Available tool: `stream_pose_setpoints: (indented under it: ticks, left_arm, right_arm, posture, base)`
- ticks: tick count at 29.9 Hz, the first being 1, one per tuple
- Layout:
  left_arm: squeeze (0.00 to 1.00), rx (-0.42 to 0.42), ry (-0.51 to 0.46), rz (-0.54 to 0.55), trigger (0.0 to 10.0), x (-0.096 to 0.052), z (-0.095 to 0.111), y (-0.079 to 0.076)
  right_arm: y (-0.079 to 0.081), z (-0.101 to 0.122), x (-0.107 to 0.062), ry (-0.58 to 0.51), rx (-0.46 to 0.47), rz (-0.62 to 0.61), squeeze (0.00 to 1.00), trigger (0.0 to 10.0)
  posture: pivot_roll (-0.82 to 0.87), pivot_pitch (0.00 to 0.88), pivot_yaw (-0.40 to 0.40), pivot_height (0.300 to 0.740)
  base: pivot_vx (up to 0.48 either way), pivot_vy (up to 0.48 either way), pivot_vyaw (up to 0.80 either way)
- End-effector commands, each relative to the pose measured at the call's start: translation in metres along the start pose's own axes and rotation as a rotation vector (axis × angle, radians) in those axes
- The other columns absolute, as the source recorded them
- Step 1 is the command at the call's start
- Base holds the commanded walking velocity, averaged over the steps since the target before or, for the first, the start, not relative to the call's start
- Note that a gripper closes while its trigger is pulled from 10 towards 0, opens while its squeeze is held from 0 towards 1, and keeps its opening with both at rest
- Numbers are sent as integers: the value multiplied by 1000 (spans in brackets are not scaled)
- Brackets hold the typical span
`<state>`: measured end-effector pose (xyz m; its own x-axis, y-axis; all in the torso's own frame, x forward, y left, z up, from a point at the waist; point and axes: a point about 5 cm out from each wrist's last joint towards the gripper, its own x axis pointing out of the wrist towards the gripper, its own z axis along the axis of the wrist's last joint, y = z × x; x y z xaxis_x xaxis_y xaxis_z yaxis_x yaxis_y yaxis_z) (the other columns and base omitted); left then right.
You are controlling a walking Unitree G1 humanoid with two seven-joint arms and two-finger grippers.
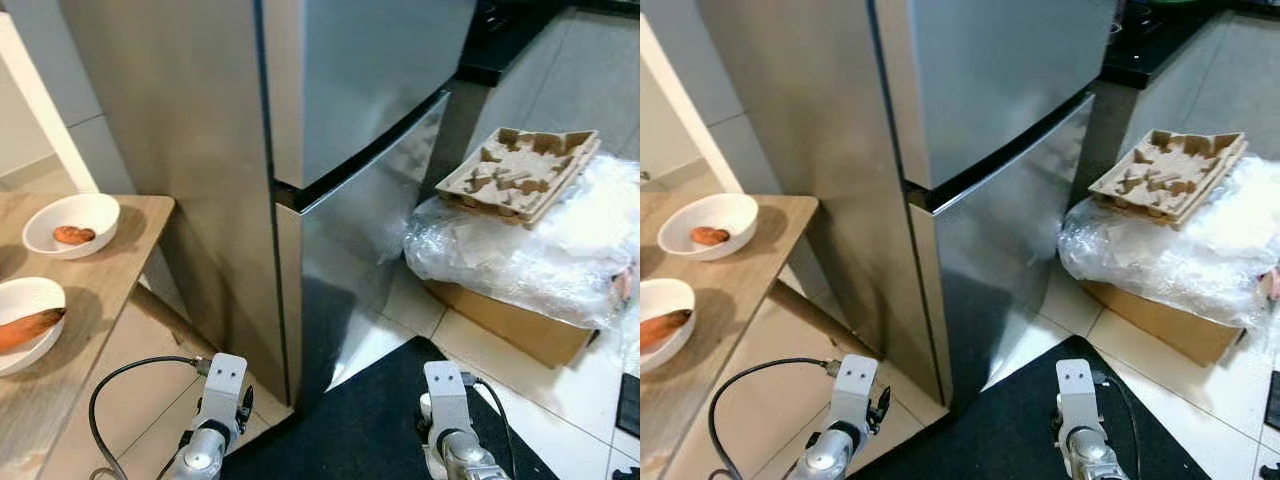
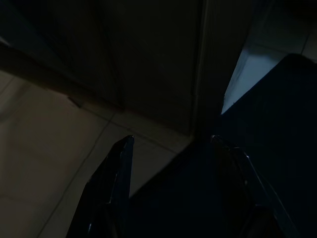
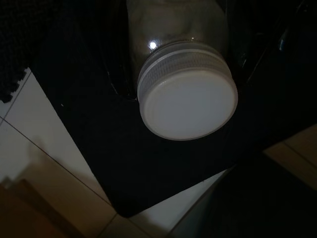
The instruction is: Restocking fridge
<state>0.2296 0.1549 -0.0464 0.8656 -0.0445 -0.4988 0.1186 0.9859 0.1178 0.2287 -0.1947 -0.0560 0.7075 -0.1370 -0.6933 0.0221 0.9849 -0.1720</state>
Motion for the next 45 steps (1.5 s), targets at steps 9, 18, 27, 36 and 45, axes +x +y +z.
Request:
stream_pose_setpoints:
  ticks: [9, 18, 27, 36, 45]
  left_arm:
    - [0, -2, -22, 26, 10000, 0, 3, 5]
    - [0, -39, -16, 57, 10000, 1, 2, 7]
    - [0, -15, -77, 79, 10000, 4, 15, 14]
    - [0, 5, -204, 34, 10000, 22, 62, 22]
    - [0, -20, -279, 42, 5137, 37, 115, 39]
  right_arm:
    - [3, 2, 0, -11, -4, 7, 0, 10000]
    - [2, 1, 0, -11, -2, 5, 0, 10000]
    - [1, 2, 0, -13, -9, 5, 0, 10000]
    - [2, 5, 1, -21, -19, 9, 0, 10000]
    - [-1, 5, 1, -24, -13, 0, 0, 10000]
  posture:
    - [-104, 21, 6, 740]
    - [-109, 19, 8, 740]
    - [-110, 13, 5, 740]
    - [-109, 3, 4, 740]
    - [-123, 12, 17, 740]
  base:
    - [0, 0, 0]
    - [0, -213, 0]
    - [0, 0, 0]
    - [0, 0, 0]
    - [0, 0, 0]
